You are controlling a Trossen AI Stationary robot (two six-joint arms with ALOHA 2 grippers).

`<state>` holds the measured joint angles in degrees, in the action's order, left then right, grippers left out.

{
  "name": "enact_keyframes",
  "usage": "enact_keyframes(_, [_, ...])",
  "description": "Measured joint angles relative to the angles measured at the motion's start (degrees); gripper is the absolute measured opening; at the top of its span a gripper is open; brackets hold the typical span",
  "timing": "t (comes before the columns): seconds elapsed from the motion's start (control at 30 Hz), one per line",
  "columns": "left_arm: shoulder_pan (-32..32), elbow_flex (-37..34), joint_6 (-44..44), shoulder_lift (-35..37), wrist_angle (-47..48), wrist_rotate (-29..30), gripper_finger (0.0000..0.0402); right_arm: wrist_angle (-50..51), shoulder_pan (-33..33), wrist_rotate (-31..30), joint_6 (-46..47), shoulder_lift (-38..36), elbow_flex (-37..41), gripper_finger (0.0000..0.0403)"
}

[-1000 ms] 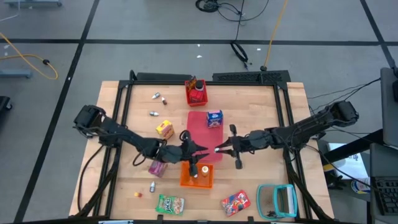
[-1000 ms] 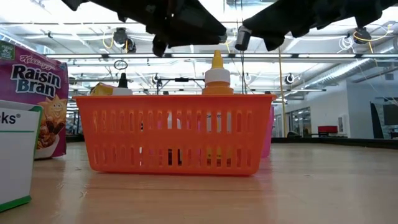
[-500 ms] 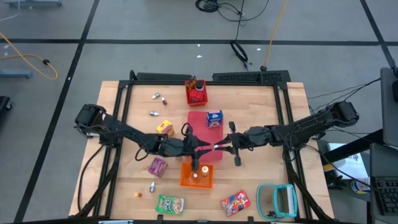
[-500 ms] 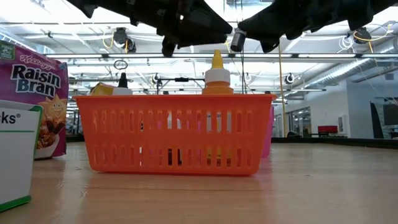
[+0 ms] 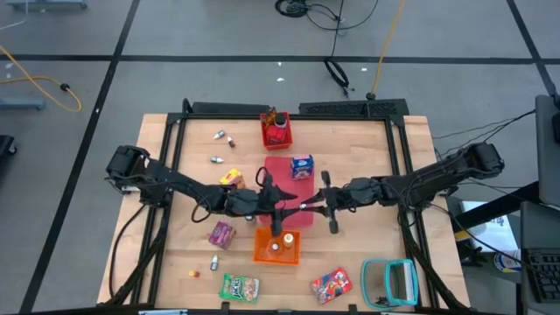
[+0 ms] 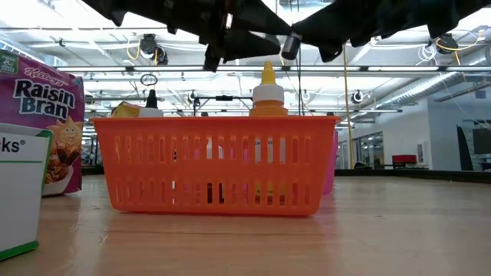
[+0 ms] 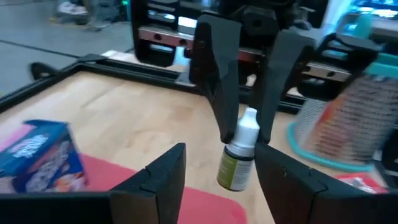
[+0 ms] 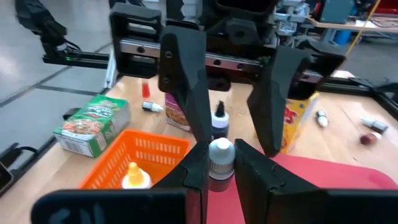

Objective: Pick & Place Kitchen Items
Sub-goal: Put the small green food coloring bottle into the orange bin

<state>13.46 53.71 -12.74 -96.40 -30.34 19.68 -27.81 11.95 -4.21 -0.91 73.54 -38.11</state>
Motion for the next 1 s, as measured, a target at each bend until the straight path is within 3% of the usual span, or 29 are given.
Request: enact_keyframes(1.0, [0.24, 0.13, -0.97, 0.00, 1.81, -3.08, 0.0196, -1.16, -4.13, 3.48, -0.39, 1.35, -1.35, 0.0043])
